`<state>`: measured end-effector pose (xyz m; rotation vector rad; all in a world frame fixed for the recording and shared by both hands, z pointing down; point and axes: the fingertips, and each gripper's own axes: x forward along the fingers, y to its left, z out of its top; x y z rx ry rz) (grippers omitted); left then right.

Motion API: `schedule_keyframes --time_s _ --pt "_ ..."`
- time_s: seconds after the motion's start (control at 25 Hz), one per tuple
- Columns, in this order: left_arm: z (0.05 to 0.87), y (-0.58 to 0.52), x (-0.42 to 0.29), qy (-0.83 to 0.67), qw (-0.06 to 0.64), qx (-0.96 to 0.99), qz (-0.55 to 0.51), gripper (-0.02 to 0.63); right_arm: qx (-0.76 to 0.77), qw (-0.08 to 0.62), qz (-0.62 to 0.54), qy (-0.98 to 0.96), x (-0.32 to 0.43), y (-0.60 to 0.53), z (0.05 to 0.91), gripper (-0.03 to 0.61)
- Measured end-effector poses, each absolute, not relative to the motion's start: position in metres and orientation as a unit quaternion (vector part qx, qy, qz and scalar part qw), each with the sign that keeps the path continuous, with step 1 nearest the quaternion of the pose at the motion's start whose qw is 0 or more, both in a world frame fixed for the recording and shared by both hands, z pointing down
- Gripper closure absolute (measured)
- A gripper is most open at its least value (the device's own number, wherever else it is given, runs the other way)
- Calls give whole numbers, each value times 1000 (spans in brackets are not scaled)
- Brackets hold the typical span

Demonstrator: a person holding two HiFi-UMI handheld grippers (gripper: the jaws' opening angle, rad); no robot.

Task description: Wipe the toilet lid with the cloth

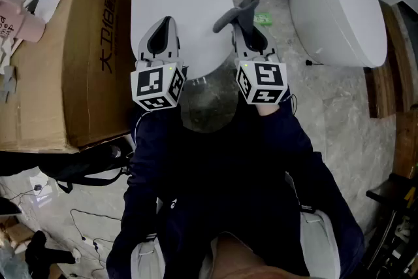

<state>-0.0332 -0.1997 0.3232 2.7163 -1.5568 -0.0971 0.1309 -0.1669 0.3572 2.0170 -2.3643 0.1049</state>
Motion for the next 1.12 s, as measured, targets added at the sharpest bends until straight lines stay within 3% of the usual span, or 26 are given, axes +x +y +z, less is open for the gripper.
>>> schedule_keyframes --time_s 0.68,1.12 --pt "328 -200 -22 -493 11 870 -27 597 648 25 36 -761 137 -171 362 509" --pt "328 -205 -18 -507 17 861 -19 597 597 138 -86 -785 149 -243 360 510"
